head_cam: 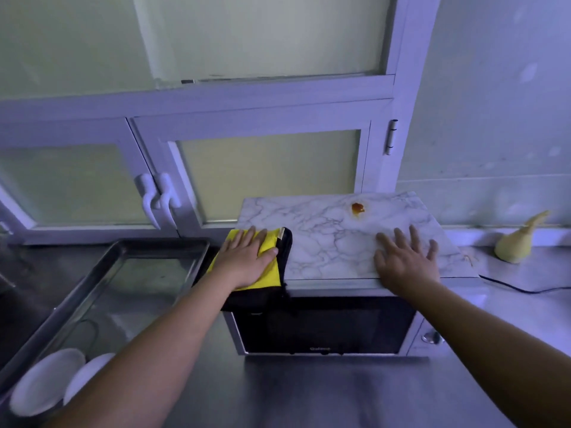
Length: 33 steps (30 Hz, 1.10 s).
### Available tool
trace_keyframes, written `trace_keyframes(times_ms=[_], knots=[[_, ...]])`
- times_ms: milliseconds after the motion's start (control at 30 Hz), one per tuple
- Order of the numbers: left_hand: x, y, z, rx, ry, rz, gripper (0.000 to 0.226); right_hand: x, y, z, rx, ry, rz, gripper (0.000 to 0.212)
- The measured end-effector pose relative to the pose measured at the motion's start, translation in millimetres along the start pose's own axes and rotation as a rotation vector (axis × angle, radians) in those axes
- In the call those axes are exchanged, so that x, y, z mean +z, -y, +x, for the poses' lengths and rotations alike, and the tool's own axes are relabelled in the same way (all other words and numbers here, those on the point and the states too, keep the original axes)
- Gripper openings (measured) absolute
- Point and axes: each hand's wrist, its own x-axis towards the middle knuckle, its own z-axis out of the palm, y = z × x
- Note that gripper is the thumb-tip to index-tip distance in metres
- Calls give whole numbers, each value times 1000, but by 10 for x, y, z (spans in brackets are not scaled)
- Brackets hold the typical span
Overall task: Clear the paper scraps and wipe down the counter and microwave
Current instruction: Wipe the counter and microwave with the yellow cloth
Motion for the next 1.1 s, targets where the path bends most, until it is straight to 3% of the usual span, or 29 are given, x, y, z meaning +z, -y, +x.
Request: trace_keyframes(times_ms=[167,300,433,600,800,967,1100], knots=[[-122,35,656,17,-7,-34,75,18,23,-48,-176,-83,-17,51],[-220,9,1191,-13,-17,-59,75,14,-54,-13,-87,3,12,62],[-269,-1,1648,-45,-22,-71,77,49,-73,14,-88,-39,19,83],[-261,-17,1841,-58,-35,-41,78,31,-33,-17,-68,-33,28,77],[-257,-181,1259,94,-17,22,77,-28,-16,-45,-67,-21,32,71],[-12,-388,257,291,53,17,104,-27,-15,-52,-67,-24,15,59],[88,-411,-267,369,21,30,105,-36,-11,-58,-76,-17,20,61]])
